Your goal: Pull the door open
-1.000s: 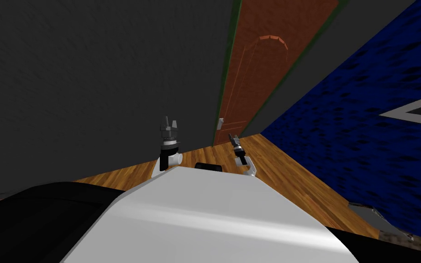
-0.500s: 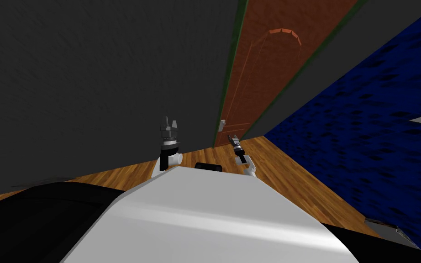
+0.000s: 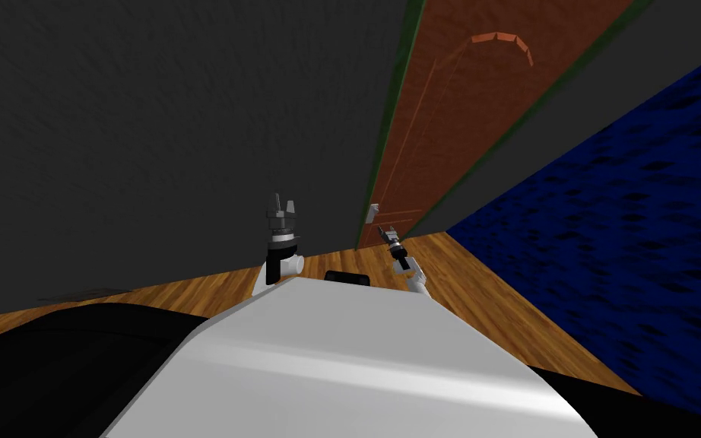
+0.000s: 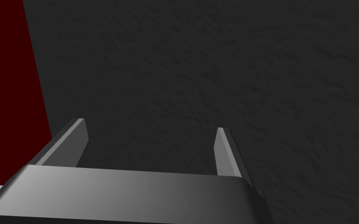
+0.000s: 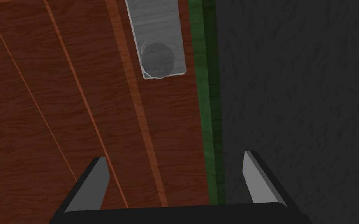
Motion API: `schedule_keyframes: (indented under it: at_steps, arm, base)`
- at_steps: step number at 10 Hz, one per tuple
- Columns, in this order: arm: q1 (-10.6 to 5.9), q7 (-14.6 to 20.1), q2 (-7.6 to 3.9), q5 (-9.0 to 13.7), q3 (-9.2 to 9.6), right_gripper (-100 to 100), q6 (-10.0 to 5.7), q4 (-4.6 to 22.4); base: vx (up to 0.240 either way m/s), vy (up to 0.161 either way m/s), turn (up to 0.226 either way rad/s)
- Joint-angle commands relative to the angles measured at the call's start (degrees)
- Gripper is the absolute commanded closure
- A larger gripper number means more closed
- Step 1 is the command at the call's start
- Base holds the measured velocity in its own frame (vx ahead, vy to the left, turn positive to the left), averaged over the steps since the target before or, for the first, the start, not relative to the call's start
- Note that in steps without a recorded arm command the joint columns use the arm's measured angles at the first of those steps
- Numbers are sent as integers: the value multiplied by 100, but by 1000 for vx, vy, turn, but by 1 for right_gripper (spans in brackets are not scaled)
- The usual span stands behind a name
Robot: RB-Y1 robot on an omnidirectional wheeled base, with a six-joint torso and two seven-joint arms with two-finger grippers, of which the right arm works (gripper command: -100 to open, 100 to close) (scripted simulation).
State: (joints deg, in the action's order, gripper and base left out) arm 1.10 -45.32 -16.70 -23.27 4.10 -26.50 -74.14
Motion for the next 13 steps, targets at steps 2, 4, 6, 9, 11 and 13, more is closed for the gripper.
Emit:
schedule_keyframes:
  at_steps: [2, 4, 6, 9, 11, 13]
  arm:
    - [-164, -243, -112, -110, 26, -100, -12, 328]
    - [-207, -252, -134, -119, 28, -100, -14, 387]
    - [-225, -249, -217, -71, -106, -100, -110, 541]
    - [-239, -221, -320, -4, -278, -100, -233, 723]
    - [-249, -202, -394, 44, -401, -100, -320, 852]
    - [-261, -205, -400, 49, -416, -100, -341, 886]
  base:
    - [130, -45, 85]
    - [102, -20, 41]
    - [156, 34, 95]
    - [173, 97, 110]
    - [202, 106, 89]
    - [114, 33, 45]
